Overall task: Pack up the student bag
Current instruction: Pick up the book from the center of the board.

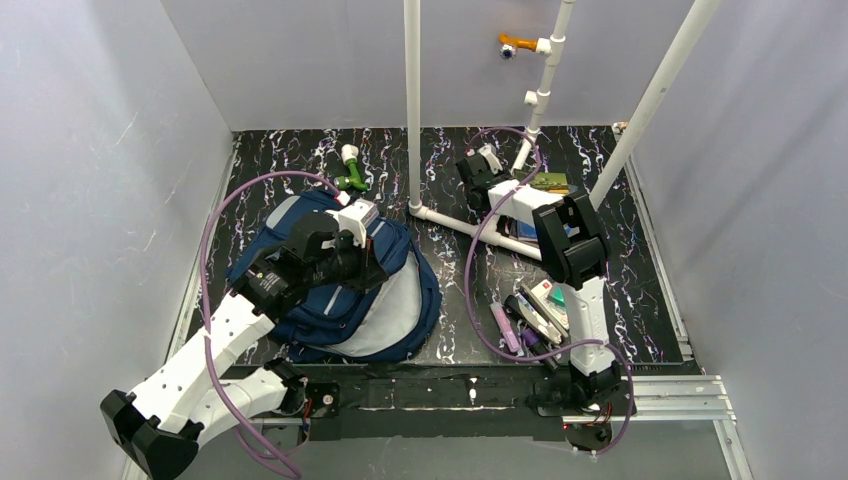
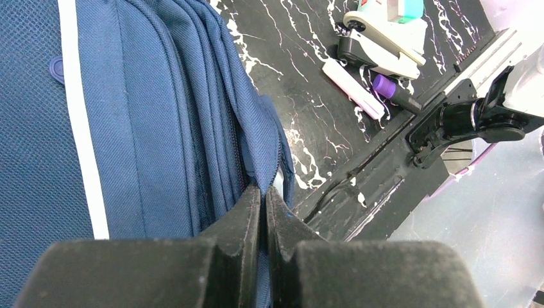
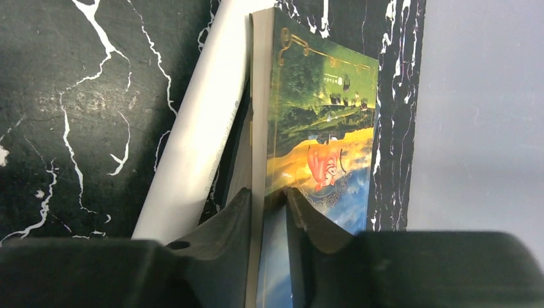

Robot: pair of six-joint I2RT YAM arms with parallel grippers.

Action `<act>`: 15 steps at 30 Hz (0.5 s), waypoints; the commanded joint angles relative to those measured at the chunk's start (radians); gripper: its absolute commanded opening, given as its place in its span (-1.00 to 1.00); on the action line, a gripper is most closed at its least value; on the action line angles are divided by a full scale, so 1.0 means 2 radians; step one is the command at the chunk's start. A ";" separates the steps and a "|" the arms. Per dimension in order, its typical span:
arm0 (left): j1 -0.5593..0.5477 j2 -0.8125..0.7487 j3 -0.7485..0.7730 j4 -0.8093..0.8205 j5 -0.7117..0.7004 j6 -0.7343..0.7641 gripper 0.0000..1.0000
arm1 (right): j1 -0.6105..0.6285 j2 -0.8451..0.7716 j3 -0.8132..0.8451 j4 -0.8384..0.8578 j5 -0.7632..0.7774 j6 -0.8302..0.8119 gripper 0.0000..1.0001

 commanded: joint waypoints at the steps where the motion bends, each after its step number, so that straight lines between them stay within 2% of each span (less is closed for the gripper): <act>1: 0.002 0.002 0.005 0.017 0.019 -0.004 -1.00 | -0.003 -0.005 0.027 0.029 0.019 -0.021 -0.54; 6: 0.002 0.009 0.006 0.016 0.018 -0.010 -1.00 | -0.002 -0.026 0.041 0.001 0.009 -0.012 -0.89; 11: 0.002 0.013 -0.008 0.019 -0.003 -0.030 -0.97 | -0.003 -0.069 0.035 -0.020 -0.013 -0.002 -0.97; 13: 0.002 0.017 -0.015 0.021 -0.009 -0.040 -0.89 | -0.003 -0.086 0.033 -0.034 -0.029 0.005 -0.97; 14: 0.002 0.023 -0.028 0.024 -0.026 -0.064 -0.62 | -0.002 -0.125 0.018 -0.051 -0.071 0.017 -0.97; 15: 0.002 0.023 -0.030 0.024 -0.032 -0.077 -0.59 | -0.001 -0.142 0.009 -0.051 -0.095 0.022 -0.97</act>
